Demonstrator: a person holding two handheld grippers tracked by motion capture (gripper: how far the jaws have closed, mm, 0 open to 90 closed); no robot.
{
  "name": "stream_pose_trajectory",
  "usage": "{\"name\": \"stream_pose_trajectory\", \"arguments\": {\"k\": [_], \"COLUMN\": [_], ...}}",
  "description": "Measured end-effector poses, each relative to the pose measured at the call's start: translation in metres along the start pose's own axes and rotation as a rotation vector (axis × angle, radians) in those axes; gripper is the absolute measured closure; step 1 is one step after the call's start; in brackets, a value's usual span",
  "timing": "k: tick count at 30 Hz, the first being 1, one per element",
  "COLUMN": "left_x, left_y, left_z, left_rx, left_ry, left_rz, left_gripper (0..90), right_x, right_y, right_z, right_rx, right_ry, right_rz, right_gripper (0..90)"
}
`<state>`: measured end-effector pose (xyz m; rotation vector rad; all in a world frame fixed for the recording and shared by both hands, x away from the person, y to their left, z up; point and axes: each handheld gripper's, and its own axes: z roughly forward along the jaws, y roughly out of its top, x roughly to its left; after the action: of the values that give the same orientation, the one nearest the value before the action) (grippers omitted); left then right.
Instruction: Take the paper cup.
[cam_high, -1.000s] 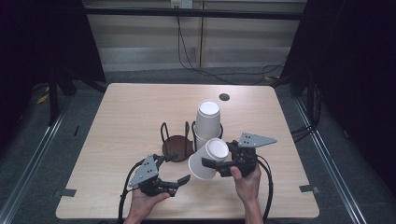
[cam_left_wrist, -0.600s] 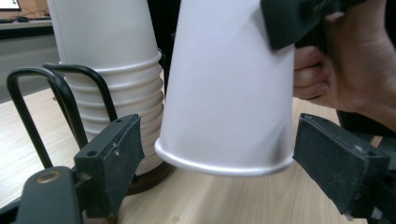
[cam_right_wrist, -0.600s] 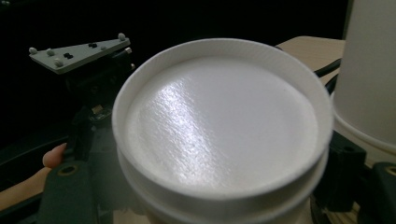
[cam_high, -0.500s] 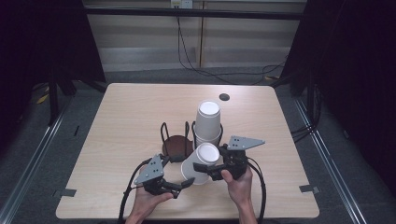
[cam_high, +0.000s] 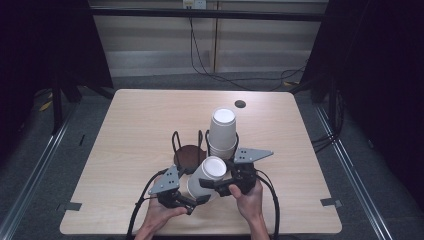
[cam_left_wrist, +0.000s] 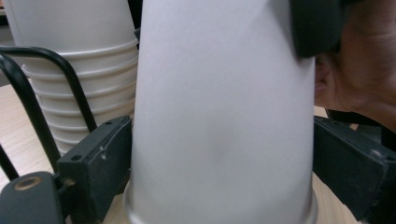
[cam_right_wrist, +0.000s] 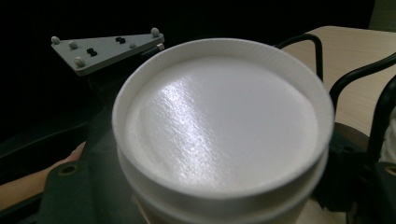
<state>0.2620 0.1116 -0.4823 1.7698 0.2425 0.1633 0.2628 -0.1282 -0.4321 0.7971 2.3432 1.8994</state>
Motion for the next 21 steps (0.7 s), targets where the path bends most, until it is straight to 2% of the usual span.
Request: {"name": "stream_pose_trajectory", "arguments": {"k": [9, 16, 21], "left_x": [0.0, 0.002, 0.005], "left_y": [-0.001, -0.002, -0.003], "left_z": [0.003, 0.002, 0.002], "left_rx": [0.0, 0.02, 0.027], "left_ry": [-0.018, -0.024, -0.031], "left_rz": [0.011, 0.013, -0.008], "left_gripper": [11.1, 15.6, 18.0], "right_x": [0.004, 0.004, 0.001], "right_y": [-0.002, -0.002, -0.003], "right_z": [0.008, 0.012, 0.014], "right_rx": [0.005, 0.014, 0.017], "right_ry": [0.024, 0.02, 0.018], "right_rz": [-0.005, -0.009, 0.003], "right_gripper": [22.7, 21.9, 20.4]}}
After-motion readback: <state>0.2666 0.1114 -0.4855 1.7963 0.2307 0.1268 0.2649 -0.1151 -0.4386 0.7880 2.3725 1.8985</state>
